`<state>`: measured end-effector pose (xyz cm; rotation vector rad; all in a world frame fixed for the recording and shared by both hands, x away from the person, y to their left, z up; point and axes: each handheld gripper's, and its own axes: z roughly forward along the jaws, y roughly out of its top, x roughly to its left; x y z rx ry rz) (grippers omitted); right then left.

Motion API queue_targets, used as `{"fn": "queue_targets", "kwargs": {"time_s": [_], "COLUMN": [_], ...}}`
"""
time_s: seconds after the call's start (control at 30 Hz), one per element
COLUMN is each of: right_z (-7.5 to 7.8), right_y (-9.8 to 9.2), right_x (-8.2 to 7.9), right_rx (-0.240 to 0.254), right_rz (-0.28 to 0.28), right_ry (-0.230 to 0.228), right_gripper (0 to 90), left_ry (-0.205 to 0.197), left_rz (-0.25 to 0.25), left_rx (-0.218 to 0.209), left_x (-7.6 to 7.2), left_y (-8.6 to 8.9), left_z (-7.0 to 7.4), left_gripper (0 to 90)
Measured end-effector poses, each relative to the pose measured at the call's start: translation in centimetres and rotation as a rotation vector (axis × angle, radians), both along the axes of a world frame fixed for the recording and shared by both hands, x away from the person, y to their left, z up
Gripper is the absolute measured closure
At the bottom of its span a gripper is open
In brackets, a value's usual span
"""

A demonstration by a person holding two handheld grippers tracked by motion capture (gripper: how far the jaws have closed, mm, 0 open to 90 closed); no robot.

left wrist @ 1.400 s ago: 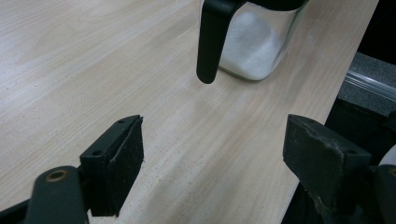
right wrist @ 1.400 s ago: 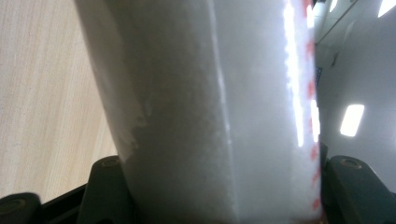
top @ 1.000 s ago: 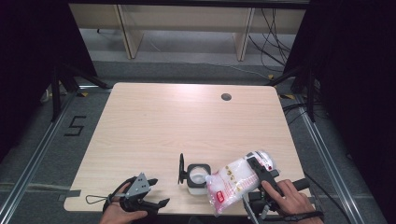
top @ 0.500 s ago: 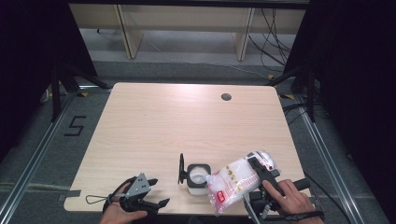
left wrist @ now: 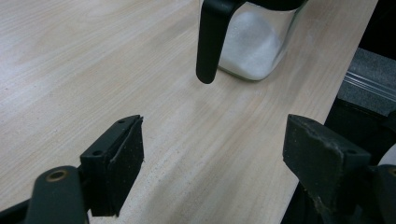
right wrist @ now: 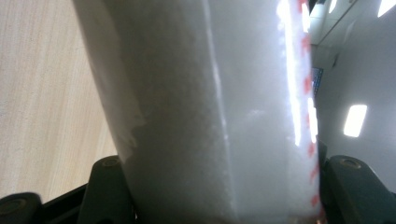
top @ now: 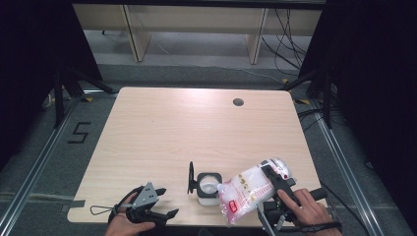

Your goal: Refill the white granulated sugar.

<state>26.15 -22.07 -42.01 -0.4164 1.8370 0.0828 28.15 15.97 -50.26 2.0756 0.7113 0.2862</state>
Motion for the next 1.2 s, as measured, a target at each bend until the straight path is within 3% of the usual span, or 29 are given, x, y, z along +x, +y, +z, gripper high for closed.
{"fn": "queue_targets", "kwargs": {"time_s": [0.03,0.23,0.27,0.4,0.47,0.5,0.67,0.83,0.9,0.93,0.97,1.0,1.03,1.07,1.2], "right_z": [0.08,0.12,0.10,0.19,0.12,-0.30,0.10,-0.12,0.18,0.13,-0.29,-0.29,0.26,0.00,0.02], "right_y": [-0.09,-0.18,-0.17,-0.07,-0.06,-0.26,-0.11,-0.17,-0.01,-0.02,-0.20,-0.20,0.07,-0.03,-0.05], "right_x": [-0.27,-0.05,-0.05,-0.24,-0.31,-0.41,-0.29,-0.33,-0.22,-0.28,-0.39,-0.39,-0.06,-0.22,-0.16], "right_rx": [0.007,0.007,0.007,-0.013,-0.002,0.058,0.015,0.032,-0.012,-0.011,0.044,0.044,-0.029,-0.002,0.000], "right_rz": [-0.054,-0.029,-0.030,-0.050,-0.057,-0.085,-0.062,-0.072,-0.047,-0.055,-0.087,-0.087,-0.024,-0.051,-0.047], "right_ry": [0.023,0.017,0.018,0.015,0.018,0.042,0.034,0.034,0.019,0.023,0.045,0.045,0.015,0.028,0.029], "right_gripper": [42.7,42.7,42.7,42.7,42.7,42.8,42.8,42.8,42.8,42.8,42.9,42.9,42.9,42.9,42.9], "left_ry": [0.010,-0.008,0.011,0.010,0.010,0.008,0.010,0.008,0.011,0.010,0.009,0.009,0.008,0.010,0.009], "left_rz": [0.009,-0.005,0.013,0.012,0.012,0.012,0.011,0.012,0.011,0.010,0.011,0.011,0.012,0.010,0.012], "left_rx": [-0.009,0.006,-0.007,-0.006,-0.006,-0.004,-0.005,-0.004,0.001,0.004,-0.006,-0.006,-0.004,0.004,0.002], "left_x": [-0.06,0.04,-0.11,-0.10,-0.10,-0.09,-0.10,-0.09,-0.13,-0.12,-0.08,-0.08,-0.09,-0.11,-0.11], "left_y": [-0.05,0.00,-0.09,-0.08,-0.08,-0.07,-0.08,-0.07,-0.05,-0.04,-0.08,-0.08,-0.07,-0.04,-0.06], "left_z": [-0.04,0.01,-0.05,-0.04,-0.04,-0.04,-0.04,-0.02,0.01,0.03,-0.04,-0.04,-0.03,0.04,0.01], "left_gripper": [20.0,20.1,20.1,20.1,20.1,20.1,20.1,20.1,20.1,20.1,20.1,20.1,20.1,20.1,20.1]}}
